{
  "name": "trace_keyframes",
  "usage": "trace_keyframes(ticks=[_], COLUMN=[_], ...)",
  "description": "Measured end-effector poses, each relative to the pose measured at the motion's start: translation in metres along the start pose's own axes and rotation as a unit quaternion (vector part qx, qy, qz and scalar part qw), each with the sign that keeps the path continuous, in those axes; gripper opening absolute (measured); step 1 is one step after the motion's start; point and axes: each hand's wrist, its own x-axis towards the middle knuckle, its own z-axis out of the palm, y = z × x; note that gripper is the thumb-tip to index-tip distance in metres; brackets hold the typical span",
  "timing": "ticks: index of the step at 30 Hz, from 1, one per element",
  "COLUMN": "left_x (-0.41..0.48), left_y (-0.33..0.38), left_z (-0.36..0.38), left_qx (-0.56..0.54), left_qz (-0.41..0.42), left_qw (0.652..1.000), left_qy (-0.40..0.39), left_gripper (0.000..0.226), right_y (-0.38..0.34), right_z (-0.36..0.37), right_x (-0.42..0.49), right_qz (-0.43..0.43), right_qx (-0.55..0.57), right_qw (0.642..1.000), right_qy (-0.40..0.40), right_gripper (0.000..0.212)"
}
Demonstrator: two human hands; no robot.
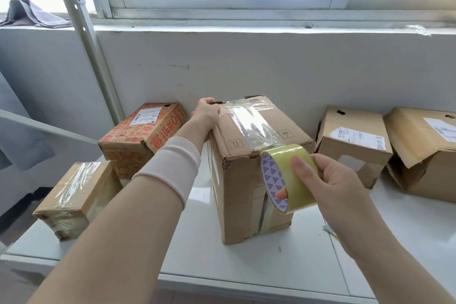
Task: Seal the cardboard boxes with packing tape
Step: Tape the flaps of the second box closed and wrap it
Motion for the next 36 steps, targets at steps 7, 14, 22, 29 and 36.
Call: trace_keyframes(ticks=[7,14,22,29,36], left_x=[-0.123,-0.136,-0.165,-0.169,-0.111], left_y=[-0.058,-0.065,-0.037,-0.001,0.016], left_z=[-0.017,-0.003,-0.016,-0.024,-0.023], left_qx=[-0.001,-0.023,-0.089,0.085,-0.006], left_qz=[0.316,0.402,0.367,0.347,0.222], left_qw=[0.944,0.915,0.920,0.913,0.974], left_qy=[-0.100,0.005,0.109,0.197,0.034], left_gripper=[0.075,0.026,0.016,0.010,0.017], right_y=[0.007,0.008,-0.038,-0.069,-0.061], right_z=[0.003,0.016,0.027,0.020,0.032], right_x=[-0.004,-0.004,-0.002,0.026,0.085], right_qz=[-0.008,-0.059,-0.117,-0.087,-0.099], right_qx=[0.058,0.070,0.060,0.048,0.105], right_qw=[0.998,0.996,0.991,0.995,0.989], right_qy=[0.020,0.004,-0.021,-0.033,0.007], right_gripper=[0.040,0.032,0.028,0.033,0.033])
